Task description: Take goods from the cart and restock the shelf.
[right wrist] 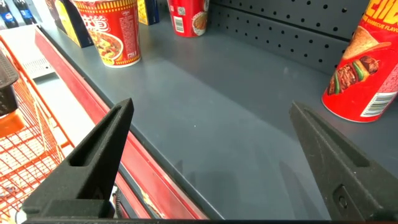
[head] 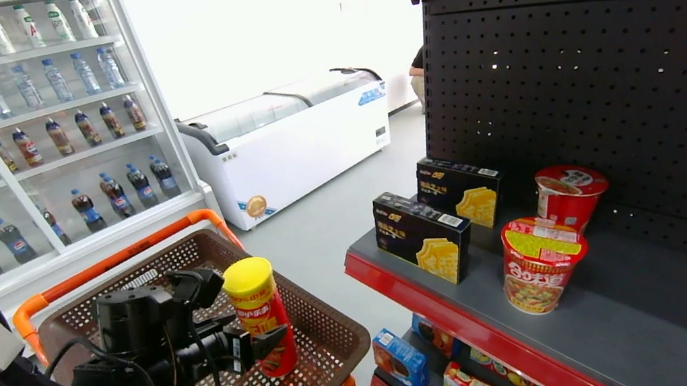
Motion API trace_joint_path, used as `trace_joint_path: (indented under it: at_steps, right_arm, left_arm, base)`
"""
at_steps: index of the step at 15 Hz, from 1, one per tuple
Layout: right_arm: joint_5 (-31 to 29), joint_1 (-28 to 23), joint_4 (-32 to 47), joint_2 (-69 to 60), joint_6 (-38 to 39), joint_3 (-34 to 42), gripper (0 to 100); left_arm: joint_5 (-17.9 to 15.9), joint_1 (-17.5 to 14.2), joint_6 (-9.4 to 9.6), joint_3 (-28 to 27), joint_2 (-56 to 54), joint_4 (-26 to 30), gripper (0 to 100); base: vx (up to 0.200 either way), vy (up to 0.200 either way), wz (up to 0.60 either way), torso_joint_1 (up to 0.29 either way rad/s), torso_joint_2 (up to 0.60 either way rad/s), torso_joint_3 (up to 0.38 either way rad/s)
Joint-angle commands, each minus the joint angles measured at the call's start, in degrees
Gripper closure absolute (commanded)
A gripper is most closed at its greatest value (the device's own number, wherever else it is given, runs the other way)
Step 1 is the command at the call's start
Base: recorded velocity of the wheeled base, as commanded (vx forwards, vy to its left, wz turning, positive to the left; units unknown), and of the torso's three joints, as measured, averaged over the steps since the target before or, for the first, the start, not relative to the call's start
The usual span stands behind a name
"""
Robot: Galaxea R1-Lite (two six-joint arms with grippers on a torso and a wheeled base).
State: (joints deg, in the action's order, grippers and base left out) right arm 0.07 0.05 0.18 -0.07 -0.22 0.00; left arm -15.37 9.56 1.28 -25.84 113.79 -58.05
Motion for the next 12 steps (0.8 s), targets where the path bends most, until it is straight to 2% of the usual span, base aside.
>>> trace_joint_path:
  at_steps: [1,7,12]
  right_arm:
    - [0.01,0.04,-0.01,0.07,-0.04,0.0,0]
    - [0.01,0.04,-0.01,0.07,-0.04,0.0,0]
    - [0.01,-0.05,-0.01,0.07,-0.04,0.0,0]
  left_arm:
    - [-0.18,0.55,0.74,-0.35,1.61,-0.75,0]
    - [-0.1,4.15,0.74,-2.72,4.78,-4.79,0]
    - [-0.01,4.07,0.57,-3.25,5.39,-4.79,0]
  base:
    - [0.0,0.0,0.0,0.0,0.0,0.0]
    - [0.0,0.0,0.0,0.0,0.0,0.0]
    - [0.0,0.0,0.0,0.0,0.0,0.0]
